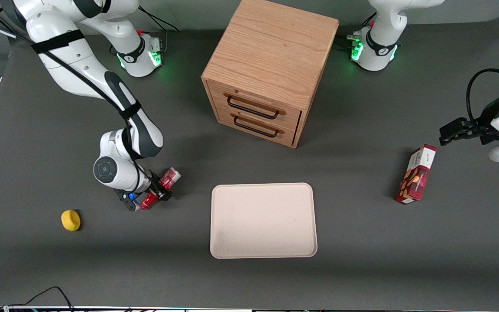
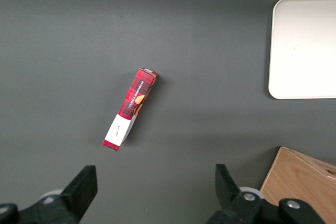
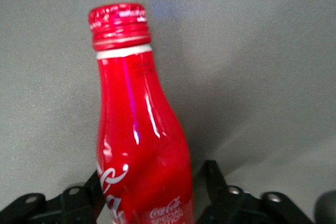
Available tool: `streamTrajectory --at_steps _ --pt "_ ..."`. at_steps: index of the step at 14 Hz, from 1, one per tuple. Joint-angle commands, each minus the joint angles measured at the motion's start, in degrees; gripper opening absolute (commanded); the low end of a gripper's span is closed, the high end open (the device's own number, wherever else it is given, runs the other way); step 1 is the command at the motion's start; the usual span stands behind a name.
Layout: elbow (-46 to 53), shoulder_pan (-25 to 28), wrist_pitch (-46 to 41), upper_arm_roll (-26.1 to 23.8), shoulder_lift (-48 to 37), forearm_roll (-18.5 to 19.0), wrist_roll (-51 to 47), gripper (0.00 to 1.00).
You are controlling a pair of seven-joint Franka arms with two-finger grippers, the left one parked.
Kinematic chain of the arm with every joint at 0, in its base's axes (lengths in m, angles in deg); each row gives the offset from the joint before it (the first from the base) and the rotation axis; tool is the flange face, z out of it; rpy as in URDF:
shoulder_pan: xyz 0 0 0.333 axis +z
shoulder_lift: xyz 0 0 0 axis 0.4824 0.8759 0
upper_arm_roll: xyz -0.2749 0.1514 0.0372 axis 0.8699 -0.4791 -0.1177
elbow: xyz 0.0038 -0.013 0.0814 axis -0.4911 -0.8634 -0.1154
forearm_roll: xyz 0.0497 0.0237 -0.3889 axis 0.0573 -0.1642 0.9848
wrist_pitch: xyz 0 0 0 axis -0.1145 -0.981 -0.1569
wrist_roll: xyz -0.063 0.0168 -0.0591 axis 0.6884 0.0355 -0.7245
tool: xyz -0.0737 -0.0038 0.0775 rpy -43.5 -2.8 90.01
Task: Place coke bottle on tray
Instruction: 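Close the right gripper around the bottle's body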
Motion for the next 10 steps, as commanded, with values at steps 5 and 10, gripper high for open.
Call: streamTrajectory --at_steps 5,10 --pt "1.2 1.4 -2.2 0.1 -1.3 1.4 -1.1 0.0" --pt "5.9 1.3 -16.2 -1.5 -8.1 5.1 -1.2 0.0"
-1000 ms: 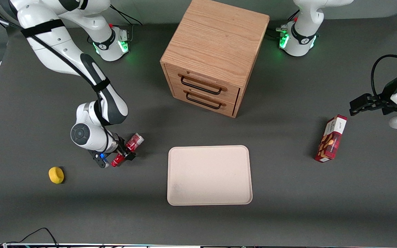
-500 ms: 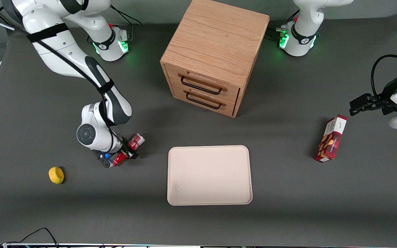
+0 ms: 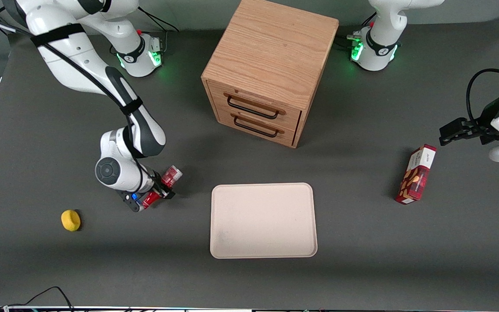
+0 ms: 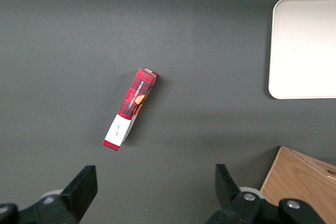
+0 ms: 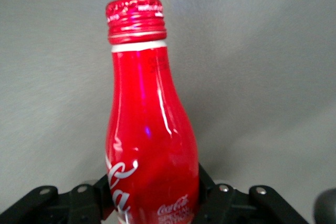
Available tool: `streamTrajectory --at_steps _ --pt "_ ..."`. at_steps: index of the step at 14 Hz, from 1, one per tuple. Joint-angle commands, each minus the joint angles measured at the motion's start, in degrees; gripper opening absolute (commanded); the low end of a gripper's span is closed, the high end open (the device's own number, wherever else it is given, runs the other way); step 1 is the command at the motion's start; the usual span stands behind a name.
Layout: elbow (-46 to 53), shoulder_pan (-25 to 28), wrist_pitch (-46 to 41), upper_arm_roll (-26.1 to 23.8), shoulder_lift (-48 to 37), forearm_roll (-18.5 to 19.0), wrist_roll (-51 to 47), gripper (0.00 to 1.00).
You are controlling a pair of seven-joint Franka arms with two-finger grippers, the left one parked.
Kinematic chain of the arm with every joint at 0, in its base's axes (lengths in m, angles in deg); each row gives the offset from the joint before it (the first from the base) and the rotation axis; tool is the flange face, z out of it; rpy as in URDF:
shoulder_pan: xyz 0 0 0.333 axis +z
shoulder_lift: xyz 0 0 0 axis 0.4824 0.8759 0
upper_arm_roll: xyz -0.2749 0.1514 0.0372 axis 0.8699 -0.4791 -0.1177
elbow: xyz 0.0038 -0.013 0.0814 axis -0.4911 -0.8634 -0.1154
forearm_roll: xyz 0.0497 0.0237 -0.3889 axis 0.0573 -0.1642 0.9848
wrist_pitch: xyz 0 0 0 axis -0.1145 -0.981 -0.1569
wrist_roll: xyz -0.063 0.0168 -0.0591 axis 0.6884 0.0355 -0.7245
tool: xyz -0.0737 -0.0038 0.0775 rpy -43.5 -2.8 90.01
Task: Place coke bottle on tray
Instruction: 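Lift the bottle and carry it over the cream tray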
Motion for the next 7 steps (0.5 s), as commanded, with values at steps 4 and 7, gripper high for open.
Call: streamTrajectory --at_steps 4,7 --pt "14.9 -0.1 -22.4 -3.5 -5.9 3.8 2.0 0.0" --pt "25.6 -0.1 -30.6 -7.7 -5.1 3.7 7.4 0.0"
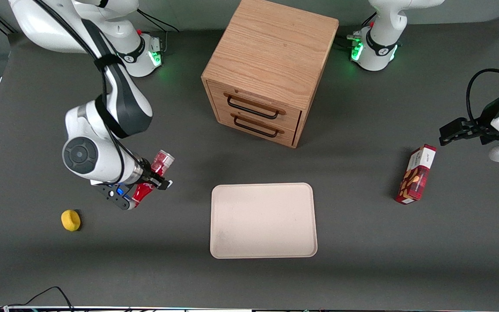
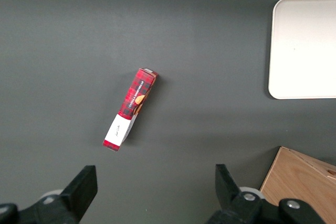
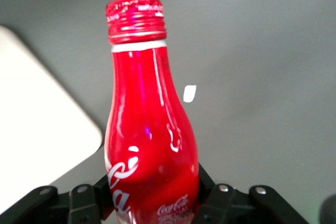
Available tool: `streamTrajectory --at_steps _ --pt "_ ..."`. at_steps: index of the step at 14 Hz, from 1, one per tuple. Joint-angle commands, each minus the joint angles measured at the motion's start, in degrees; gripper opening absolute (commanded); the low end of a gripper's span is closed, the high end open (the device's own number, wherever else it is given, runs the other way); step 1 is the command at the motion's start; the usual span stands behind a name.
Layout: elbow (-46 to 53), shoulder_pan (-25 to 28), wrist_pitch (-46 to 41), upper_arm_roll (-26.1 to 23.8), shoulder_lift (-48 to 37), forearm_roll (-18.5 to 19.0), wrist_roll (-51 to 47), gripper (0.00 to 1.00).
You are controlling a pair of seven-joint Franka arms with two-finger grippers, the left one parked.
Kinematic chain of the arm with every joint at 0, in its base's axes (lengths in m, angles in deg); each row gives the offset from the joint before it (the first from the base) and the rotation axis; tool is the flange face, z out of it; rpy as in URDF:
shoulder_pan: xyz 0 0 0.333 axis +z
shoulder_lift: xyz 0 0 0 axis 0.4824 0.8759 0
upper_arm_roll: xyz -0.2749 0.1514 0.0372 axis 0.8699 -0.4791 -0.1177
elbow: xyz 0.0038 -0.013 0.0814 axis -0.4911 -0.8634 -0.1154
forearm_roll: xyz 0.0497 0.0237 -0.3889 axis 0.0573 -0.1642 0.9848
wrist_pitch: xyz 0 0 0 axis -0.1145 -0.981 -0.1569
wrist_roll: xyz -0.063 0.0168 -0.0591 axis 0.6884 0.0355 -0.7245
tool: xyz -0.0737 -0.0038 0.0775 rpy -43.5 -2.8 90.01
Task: Place coke bottle on tray
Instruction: 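Lift the bottle and carry it over the cream tray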
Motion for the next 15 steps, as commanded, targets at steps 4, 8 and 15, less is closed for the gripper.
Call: streamTrajectory --at_steps 4,8,15 --pt "16.2 0.0 -3.8 -8.2 7.7 1.6 9.5 0.0" --pt "21.7 2.9 1.0 -10.1 17.1 6.4 12.7 0.0" --pt "21.2 4.3 10.0 -10.0 26.0 9.1 13.6 0.0"
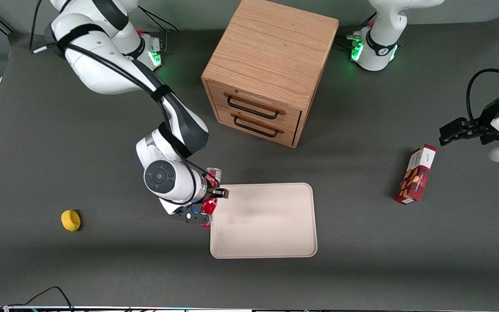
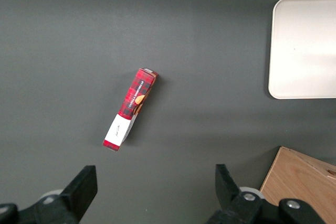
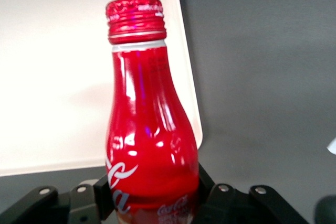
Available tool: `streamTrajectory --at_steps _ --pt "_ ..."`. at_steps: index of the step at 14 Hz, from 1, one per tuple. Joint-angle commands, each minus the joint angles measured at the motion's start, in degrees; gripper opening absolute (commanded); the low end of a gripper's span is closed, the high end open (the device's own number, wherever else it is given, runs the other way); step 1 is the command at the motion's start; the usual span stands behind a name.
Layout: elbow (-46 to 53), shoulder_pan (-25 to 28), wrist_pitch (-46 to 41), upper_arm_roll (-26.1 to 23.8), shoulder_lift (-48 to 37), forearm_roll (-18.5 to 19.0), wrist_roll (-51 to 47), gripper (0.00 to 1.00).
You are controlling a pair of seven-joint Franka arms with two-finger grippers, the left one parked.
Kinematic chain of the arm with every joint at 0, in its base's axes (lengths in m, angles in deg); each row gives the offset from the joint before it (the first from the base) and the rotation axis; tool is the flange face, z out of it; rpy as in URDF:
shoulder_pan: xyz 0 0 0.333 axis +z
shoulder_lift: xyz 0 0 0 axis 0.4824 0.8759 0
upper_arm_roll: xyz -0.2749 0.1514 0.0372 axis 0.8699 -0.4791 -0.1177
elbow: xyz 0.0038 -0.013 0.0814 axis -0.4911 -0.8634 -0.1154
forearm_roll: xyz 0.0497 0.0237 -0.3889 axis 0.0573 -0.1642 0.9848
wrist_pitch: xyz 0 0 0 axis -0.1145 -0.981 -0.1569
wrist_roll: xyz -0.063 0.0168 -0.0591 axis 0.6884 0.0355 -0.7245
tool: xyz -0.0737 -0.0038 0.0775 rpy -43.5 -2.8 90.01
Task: Place coke bottle on tray
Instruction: 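Lift the bottle and carry it over the cream tray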
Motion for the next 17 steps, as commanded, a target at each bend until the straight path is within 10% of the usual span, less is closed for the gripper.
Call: streamTrajectory --at_steps 1,17 --pt "2.7 0.4 1.0 -0.5 3.0 3.4 1.3 0.0" --pt "2.5 0.3 12.4 0.2 9.6 10.9 6.4 0.0"
